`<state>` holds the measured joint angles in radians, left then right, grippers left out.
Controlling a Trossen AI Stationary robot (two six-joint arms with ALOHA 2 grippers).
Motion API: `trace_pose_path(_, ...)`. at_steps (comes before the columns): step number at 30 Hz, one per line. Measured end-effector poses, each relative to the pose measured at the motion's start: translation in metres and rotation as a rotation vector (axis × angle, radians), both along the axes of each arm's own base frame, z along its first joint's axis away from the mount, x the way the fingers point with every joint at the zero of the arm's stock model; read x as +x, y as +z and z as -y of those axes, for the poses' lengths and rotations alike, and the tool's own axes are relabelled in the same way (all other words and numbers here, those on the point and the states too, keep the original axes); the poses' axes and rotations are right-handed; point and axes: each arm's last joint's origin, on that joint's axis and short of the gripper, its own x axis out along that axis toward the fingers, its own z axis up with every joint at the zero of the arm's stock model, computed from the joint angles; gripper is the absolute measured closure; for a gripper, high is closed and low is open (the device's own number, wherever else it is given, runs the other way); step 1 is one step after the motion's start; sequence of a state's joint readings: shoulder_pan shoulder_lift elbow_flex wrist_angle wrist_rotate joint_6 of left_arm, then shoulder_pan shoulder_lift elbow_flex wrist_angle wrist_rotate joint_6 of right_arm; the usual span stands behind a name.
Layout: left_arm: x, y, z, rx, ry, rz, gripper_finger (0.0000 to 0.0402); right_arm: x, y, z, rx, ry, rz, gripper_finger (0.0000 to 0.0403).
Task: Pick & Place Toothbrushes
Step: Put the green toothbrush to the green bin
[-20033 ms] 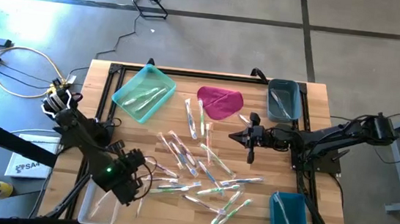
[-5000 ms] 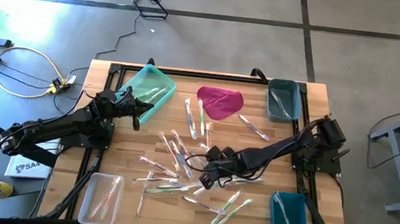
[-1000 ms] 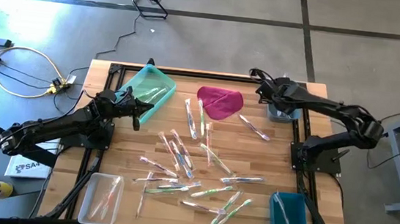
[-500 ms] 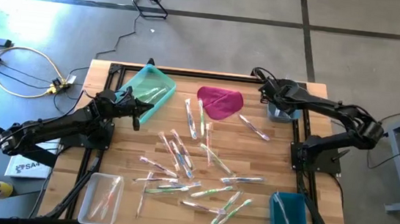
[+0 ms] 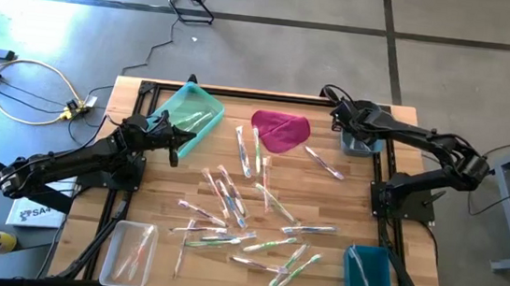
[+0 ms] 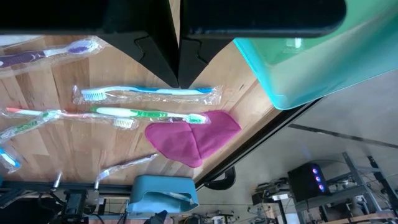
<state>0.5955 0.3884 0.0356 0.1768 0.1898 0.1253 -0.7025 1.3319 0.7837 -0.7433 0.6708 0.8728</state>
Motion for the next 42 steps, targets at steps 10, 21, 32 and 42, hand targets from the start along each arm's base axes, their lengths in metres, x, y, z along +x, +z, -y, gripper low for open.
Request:
trace_pose_path(10,0.0,0.0,0.0,0.0,0.0,0.0,0.0402,0.008,0.011,-0.017,-0.015,0.139,0.003,0.0394)
trace_pose_path(21,0.0,0.0,0.0,0.0,0.0,0.0,0.0402,0.025,0.041,-0.052,-0.042,0.387,0.274,0.0401)
trace_pose_path(32,0.0,0.0,0.0,0.0,0.0,0.0,0.0402,0.072,0.053,-0.086,-0.077,0.833,0.503,0.0401)
trace_pose_path(42,0.0,0.0,0.0,0.0,0.0,0.0,0.0402,0.111,0.033,-0.108,-0.104,1.005,0.501,0.0401)
